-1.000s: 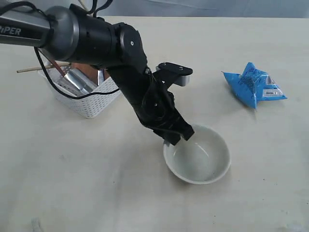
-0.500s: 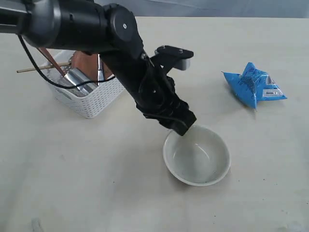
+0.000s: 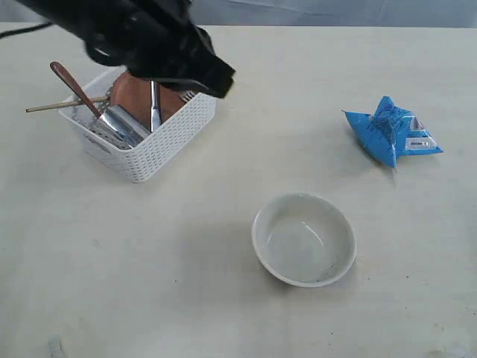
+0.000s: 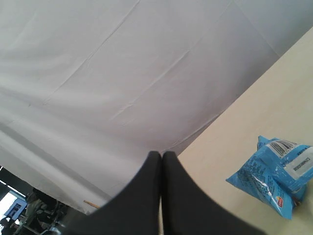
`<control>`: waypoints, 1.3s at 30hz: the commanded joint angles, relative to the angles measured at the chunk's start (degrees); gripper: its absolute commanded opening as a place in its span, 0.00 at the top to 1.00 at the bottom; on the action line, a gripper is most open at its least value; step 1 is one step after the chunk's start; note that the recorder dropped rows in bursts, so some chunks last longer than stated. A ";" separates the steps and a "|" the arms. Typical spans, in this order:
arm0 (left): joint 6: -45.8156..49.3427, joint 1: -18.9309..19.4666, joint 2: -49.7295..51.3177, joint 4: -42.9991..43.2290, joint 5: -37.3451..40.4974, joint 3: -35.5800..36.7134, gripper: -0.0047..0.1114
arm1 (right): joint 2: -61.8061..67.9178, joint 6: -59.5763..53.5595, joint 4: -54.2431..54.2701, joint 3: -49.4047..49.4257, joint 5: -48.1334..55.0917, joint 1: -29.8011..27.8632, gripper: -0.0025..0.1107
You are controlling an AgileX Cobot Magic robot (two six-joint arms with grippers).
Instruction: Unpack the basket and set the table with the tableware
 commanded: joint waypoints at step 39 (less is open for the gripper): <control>-3.26 18.63 -24.01 6.79 -25.29 25.55 0.96 | 55.09 -22.83 3.53 -24.65 6.11 29.47 0.98</control>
